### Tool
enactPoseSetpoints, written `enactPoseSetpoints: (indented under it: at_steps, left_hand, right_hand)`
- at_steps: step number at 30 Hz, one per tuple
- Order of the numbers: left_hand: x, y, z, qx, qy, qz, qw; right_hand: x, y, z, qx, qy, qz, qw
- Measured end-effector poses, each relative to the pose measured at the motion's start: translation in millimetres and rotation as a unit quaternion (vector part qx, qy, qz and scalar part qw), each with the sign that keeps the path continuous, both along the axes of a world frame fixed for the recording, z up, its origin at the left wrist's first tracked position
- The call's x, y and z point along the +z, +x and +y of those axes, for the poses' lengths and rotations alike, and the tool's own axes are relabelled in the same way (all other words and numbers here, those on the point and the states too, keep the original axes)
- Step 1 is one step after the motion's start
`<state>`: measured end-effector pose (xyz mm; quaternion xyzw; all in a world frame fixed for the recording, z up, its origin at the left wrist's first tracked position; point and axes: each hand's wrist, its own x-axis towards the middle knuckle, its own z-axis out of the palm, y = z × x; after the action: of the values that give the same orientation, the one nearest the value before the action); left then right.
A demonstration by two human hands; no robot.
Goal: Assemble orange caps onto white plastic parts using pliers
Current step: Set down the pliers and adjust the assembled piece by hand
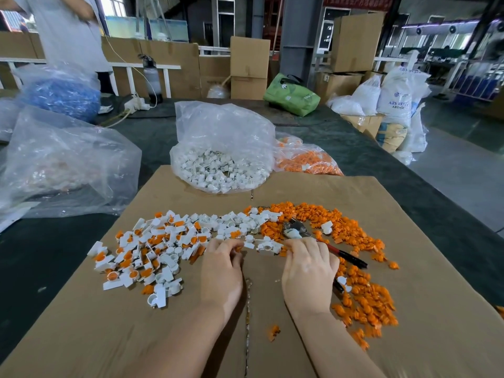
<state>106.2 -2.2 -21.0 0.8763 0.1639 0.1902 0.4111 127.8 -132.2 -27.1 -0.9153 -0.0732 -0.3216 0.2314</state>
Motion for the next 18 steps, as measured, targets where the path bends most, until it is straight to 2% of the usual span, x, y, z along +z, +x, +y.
enactPoseSetpoints:
  at_steps: [6,8,12,15,18]
  left_hand:
    - [-2,3,11,0.057,0.075,0.06,0.994]
    - [-2,3,15,0.075,0.116,0.081,0.987]
    - [-1,3,15,0.095,0.143,0.105,0.98]
    - [-2,3,11,0.051,0.201,0.051,0.977]
    - [-4,4,7,-0.056,0.222,0.004,0.973]
  right_hand:
    - [-2,2,0,-0.064,-0.04,-0.015,0.997]
    - [-2,1,1,-0.07,-0.047,-0.008,0.996]
    - [-2,0,2,-0.061,-0.065,0.004,0.996]
    - [-2,0,3,-0.062,-0.091,0.011,0.994]
    - [-3,0,5,-0.062,-0.102,0.017,0.993]
